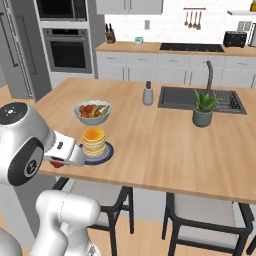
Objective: Take the strawberry from the fridge and place it on top of the pancake, located on the dining counter.
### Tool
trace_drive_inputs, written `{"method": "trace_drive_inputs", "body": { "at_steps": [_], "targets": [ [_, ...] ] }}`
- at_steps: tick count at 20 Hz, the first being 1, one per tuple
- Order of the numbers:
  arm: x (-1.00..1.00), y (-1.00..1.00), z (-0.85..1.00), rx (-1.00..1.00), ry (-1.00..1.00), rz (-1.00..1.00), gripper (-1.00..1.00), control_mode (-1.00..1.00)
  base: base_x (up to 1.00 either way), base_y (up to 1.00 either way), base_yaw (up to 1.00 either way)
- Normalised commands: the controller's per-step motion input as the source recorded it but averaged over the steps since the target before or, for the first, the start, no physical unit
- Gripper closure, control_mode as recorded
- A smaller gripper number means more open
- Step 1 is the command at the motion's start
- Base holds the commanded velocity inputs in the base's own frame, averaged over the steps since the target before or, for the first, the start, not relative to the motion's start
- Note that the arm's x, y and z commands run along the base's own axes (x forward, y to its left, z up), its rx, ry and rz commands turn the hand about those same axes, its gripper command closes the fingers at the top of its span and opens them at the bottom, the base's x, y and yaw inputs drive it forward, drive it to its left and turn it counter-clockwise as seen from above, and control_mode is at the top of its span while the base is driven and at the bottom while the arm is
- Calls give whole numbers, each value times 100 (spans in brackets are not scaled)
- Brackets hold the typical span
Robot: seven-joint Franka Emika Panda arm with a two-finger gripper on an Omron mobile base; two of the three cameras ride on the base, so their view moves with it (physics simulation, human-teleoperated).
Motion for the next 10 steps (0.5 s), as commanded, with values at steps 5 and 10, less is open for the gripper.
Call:
{"method": "trace_drive_inputs", "body": {
  "at_steps": [5, 10],
  "targets": [
    [0, 0, 0, 0, 0, 0, 100, 100, 17, 39, 0],
    [29, 14, 1, -1, -1, 0, 100, -100, 12, 18, 0]
  ]
}}
